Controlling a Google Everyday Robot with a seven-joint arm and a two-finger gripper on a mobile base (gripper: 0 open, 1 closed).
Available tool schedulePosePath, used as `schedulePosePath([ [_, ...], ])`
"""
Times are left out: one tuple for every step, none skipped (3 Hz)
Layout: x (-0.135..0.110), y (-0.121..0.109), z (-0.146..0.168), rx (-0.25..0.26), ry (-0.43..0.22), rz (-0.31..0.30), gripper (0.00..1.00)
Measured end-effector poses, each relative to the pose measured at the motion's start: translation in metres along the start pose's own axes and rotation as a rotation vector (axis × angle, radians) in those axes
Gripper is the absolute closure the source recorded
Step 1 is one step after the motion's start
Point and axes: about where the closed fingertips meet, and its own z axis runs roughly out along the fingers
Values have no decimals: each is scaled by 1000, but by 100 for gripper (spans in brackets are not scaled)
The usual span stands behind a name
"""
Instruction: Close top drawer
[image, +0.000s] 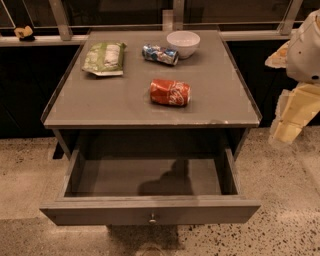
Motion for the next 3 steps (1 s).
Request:
schedulePosePath([
  [2,5,-1,10,-10,-1,0],
  [13,25,-3,28,-29,-5,0],
  [31,56,4,58,-49,-17,0],
])
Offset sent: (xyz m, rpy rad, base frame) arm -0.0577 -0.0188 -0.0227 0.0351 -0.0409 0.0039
